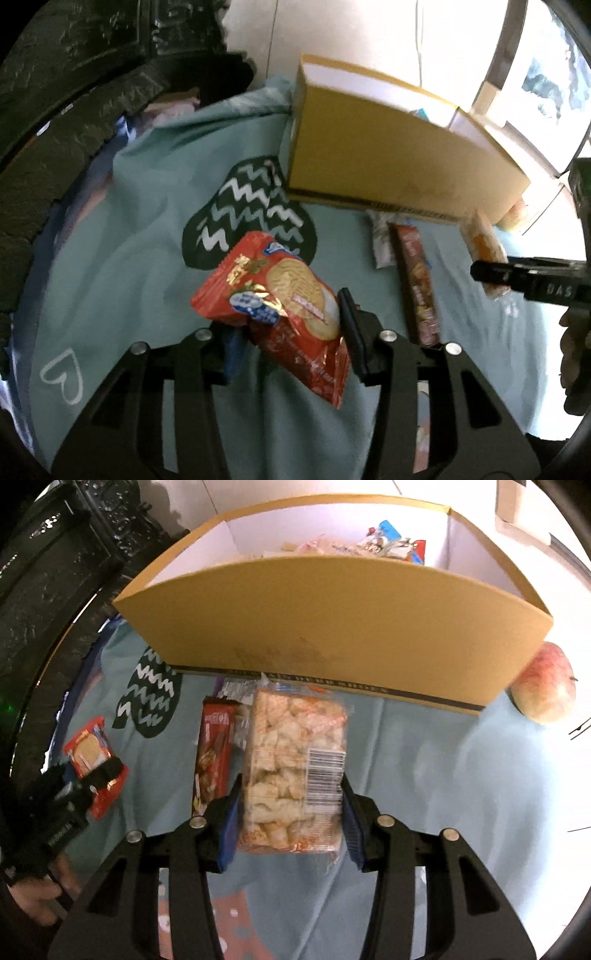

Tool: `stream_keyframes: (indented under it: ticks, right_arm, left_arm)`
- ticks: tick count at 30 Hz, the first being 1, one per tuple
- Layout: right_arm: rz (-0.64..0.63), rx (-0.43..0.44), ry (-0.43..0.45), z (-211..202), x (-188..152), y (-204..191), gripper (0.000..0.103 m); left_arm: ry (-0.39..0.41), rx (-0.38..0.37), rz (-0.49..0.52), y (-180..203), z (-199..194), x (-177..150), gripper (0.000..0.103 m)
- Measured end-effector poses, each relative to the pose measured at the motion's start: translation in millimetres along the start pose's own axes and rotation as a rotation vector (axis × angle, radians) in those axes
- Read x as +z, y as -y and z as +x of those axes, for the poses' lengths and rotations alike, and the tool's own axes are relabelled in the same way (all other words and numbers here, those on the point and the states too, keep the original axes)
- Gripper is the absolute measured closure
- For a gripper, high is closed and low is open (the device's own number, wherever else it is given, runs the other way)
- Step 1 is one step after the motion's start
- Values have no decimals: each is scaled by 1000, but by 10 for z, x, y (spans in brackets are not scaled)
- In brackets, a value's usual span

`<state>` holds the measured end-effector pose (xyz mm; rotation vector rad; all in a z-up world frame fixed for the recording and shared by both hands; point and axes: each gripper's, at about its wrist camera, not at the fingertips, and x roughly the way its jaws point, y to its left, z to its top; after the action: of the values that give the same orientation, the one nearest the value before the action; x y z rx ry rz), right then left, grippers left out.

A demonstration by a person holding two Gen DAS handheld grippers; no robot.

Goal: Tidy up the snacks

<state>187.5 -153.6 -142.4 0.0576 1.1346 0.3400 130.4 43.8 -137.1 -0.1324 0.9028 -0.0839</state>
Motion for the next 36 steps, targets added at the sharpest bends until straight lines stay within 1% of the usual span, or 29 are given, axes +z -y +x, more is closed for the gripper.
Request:
stream_keyframes:
  ticks: [6,10,11,12,17,19,21,22,23,24,26,27,29,30,32,33,34,35,36]
  right_arm:
    - [-1,0,60,-352,-65,29,56]
    - [0,9,112,-638,-56,62,56]
    - [1,11,130,-739,-52,68,56]
    - [2,10,144,-802,-44,65,56]
    - [19,-3,222,-1222,1,165,56]
    - [29,-13,229,-1309,10,206,56]
    - [39,-19,224,-1335,-22,235,56]
    - [45,-19,220,-1330,-53,248,56]
    - [52,-18,214,-1318,-105,267,56]
    - [57,-17,209,-1304,-155,282,56]
    - [72,-15,185,-1226,-278,304,56]
    - [78,-14,172,-1192,-336,317,56]
    - [92,-13,137,-1098,-451,344,56]
    - [96,-16,126,-1067,-488,343,56]
    - [93,-23,109,-1035,-552,347,56]
    - [92,-26,106,-1041,-566,351,56]
    - [93,-27,105,-1047,-580,358,56]
    - [96,-30,106,-1062,-589,373,56]
    - [99,-34,109,-1076,-599,393,56]
  left_arm:
    - [42,-42,35,171,-287,118,57]
    - [75,-63,91,396,-495,213,60]
    - [84,-68,101,436,-540,229,65]
    - [94,-76,111,476,-588,266,67]
    - [135,-102,169,731,-759,479,70]
    - [119,-111,163,758,-733,514,70]
    - [56,-100,163,757,-606,464,70]
    - [12,-87,155,712,-500,389,56]
    - [-15,-66,145,662,-417,322,37]
    - [-45,-29,122,578,-302,209,35]
    - [-92,-13,101,515,-128,67,35]
    - [-109,-4,106,529,-51,-4,34]
    - [-122,-23,154,644,91,-140,32]
    - [-117,-27,192,728,138,-183,31]
    - [-98,-34,285,899,227,-240,25]
    - [-97,-28,324,946,282,-257,25]
    - [-116,-25,362,961,381,-280,20]
    - [-138,-31,373,946,450,-300,16]
    - [-162,-32,386,919,510,-316,14]
